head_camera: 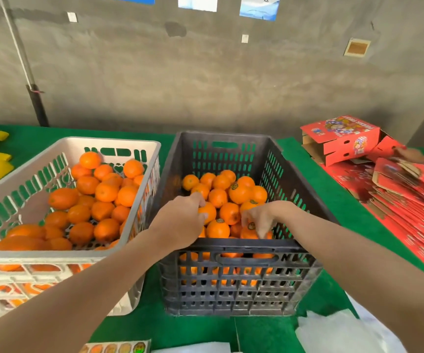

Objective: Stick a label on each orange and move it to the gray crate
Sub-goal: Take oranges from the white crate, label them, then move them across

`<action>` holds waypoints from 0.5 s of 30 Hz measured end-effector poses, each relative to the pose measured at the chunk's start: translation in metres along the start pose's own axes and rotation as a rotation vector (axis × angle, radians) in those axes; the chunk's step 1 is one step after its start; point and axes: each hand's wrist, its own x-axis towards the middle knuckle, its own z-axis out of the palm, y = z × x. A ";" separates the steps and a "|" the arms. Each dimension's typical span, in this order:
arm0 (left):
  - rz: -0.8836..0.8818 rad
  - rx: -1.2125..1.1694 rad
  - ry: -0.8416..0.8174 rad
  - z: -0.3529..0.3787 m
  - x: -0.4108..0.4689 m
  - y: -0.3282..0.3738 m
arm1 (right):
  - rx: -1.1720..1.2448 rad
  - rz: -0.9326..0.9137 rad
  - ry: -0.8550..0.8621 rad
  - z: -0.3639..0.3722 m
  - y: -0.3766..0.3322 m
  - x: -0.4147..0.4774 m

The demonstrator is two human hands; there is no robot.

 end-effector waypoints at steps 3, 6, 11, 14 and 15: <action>0.004 0.006 0.026 0.001 0.000 -0.001 | 0.077 -0.006 -0.015 0.007 0.005 0.016; 0.017 0.019 0.049 0.001 -0.001 -0.001 | 0.069 0.013 0.010 0.005 0.006 0.016; 0.040 0.026 0.117 -0.003 -0.005 0.001 | 0.074 -0.063 0.737 -0.006 -0.009 -0.022; 0.037 0.028 0.177 -0.004 -0.011 0.004 | 0.404 -0.391 1.362 0.011 -0.042 -0.062; 0.032 0.027 0.207 -0.004 -0.013 0.004 | 0.461 -0.542 1.476 0.023 -0.057 -0.076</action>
